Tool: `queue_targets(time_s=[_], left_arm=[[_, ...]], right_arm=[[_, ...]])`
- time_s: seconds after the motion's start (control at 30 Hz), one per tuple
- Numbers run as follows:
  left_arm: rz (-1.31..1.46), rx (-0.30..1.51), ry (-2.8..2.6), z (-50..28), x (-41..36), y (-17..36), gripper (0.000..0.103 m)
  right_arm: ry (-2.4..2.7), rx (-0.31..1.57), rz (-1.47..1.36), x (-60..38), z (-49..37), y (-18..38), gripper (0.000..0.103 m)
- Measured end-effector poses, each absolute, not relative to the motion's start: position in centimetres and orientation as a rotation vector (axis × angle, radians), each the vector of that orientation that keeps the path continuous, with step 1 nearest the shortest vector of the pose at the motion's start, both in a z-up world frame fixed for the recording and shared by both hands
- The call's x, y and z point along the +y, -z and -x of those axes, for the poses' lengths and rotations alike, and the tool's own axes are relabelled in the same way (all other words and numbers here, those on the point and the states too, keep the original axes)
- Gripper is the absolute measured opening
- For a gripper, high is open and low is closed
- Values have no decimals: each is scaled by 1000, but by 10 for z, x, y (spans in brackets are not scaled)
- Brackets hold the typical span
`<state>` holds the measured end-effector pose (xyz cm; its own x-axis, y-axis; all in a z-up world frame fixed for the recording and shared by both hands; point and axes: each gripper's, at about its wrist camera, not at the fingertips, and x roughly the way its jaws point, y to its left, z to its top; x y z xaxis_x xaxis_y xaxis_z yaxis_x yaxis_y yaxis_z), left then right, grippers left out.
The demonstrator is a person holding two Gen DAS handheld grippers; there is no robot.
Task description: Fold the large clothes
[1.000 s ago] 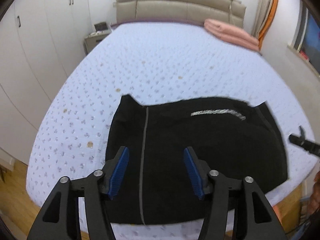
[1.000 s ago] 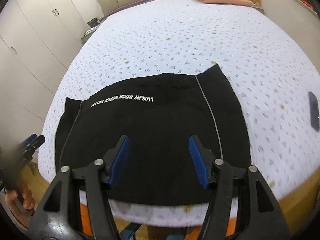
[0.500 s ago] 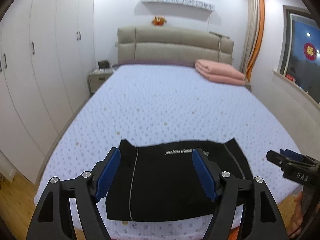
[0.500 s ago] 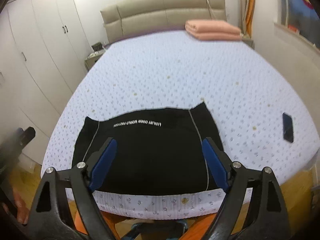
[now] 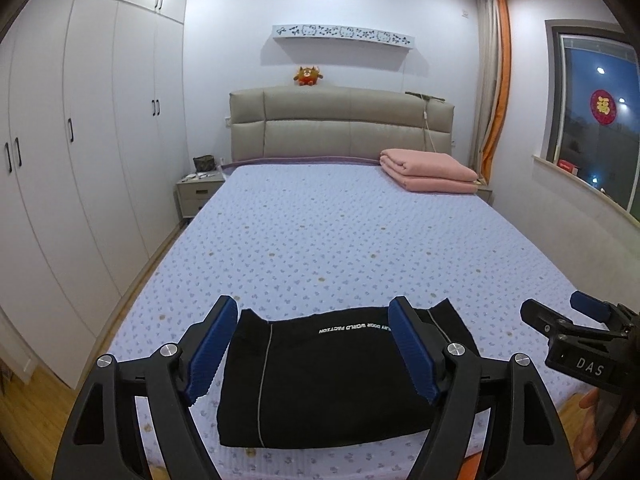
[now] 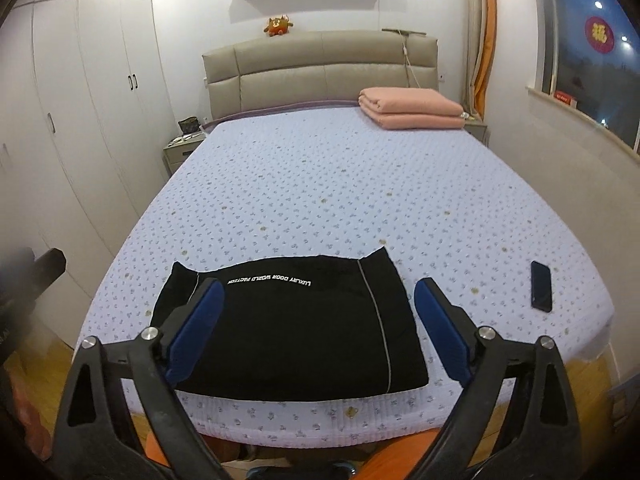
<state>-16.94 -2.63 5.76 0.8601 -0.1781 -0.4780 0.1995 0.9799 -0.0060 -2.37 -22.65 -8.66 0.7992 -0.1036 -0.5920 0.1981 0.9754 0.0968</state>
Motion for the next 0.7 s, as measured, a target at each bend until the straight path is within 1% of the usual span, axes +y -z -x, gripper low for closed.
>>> queue_targets(time_s=[0.27, 0.5, 0.7], left_arm=[[-60, 514, 202, 168, -33, -52, 79], [-78, 549, 192, 162, -36, -42, 79], [-103, 568, 185, 160, -40, -36, 79]], right_arm=[[193, 620, -146, -230, 25, 87, 100], [209, 673, -154, -235, 20, 105, 100], [205, 679, -154, -233, 20, 107, 100]])
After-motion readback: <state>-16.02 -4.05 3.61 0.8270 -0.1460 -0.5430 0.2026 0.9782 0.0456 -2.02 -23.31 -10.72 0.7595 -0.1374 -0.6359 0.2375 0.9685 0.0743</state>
